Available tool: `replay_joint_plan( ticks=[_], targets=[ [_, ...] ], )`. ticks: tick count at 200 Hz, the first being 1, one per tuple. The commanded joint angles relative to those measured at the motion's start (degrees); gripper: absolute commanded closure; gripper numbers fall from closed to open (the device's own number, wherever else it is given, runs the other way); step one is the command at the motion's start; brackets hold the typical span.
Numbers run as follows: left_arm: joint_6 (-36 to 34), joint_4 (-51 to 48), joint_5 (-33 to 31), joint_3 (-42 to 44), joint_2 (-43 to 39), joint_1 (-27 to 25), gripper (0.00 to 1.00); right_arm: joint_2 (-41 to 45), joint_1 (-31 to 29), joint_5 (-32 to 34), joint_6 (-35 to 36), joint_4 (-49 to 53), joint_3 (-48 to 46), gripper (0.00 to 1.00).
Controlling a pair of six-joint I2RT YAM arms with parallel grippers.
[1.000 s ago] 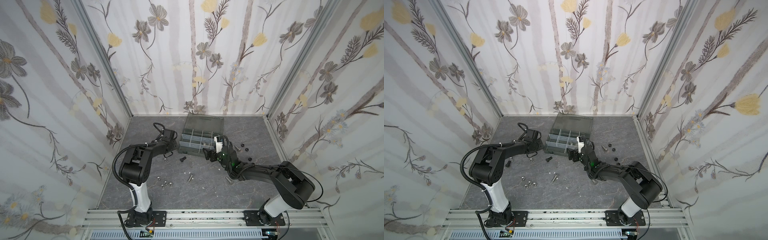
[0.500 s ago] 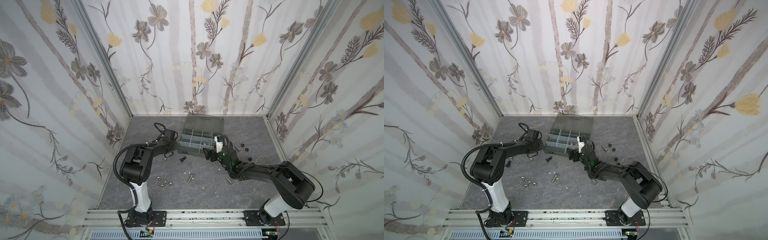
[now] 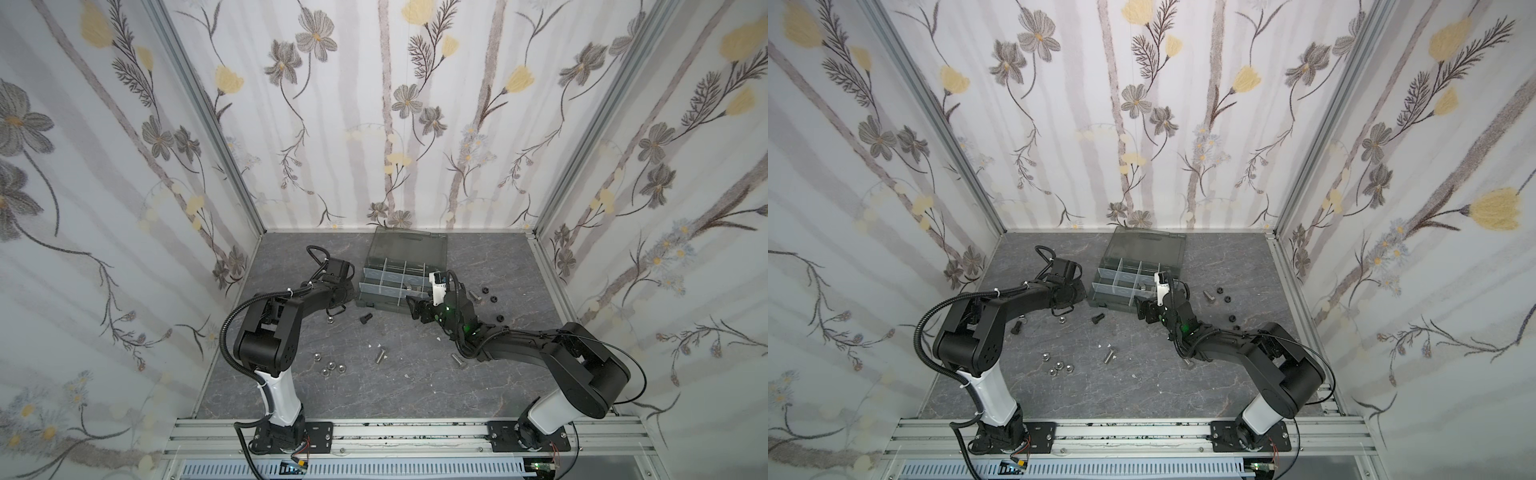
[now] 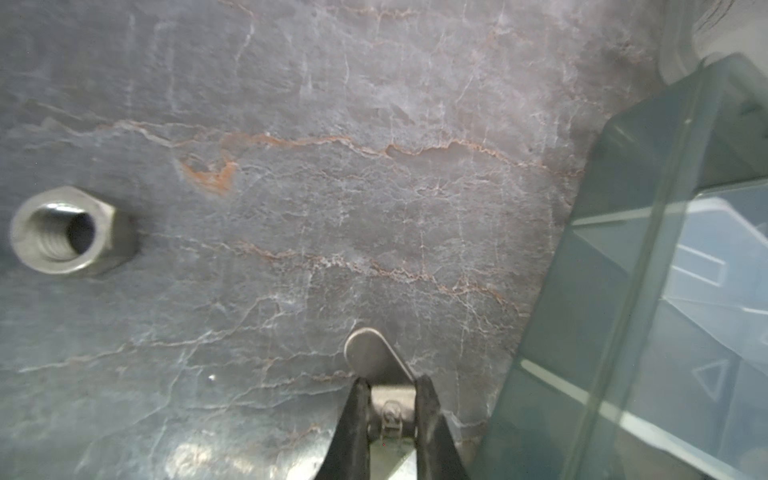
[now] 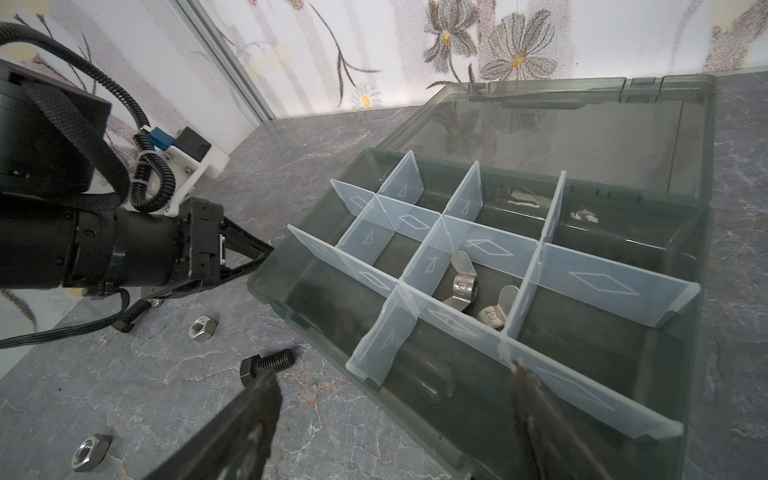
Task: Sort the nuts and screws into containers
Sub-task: 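Carry the wing nut into the box compartment and open the left gripper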
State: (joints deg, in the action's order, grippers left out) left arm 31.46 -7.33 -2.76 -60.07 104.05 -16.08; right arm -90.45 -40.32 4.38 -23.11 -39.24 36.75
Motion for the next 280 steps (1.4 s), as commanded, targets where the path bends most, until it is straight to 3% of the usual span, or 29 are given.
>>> replay_joint_plan(
  ticks=[1, 54, 101, 182, 280],
  targets=[
    [-0.61, -1.40, -0.05, 0.54, -2.56, -0.06, 0.92, 1.04, 0.56, 0.10, -0.52, -1.10, -0.47, 0.13],
    [-1.74, -5.38, -0.21, -0.18, -9.58, -2.30, 0.93, 3.51, 2.80, -0.43, -1.73, -2.03, -2.51, 0.13],
    [-1.73, -9.00, -1.39, -5.65, -9.89, -8.85, 0.94, 6.96, 5.91, -0.92, -3.80, -3.63, -5.58, 0.13],
    [-0.80, -12.86, -1.55, -22.79, 2.70, -20.34, 0.95, 12.40, 9.43, 0.64, -5.79, -5.03, -9.70, 0.13],
    [-1.09, -14.72, 0.39, -36.58, 15.74, -22.68, 0.96, 12.17, 10.60, -0.07, -6.66, -5.93, -10.39, 0.13]
  ],
)
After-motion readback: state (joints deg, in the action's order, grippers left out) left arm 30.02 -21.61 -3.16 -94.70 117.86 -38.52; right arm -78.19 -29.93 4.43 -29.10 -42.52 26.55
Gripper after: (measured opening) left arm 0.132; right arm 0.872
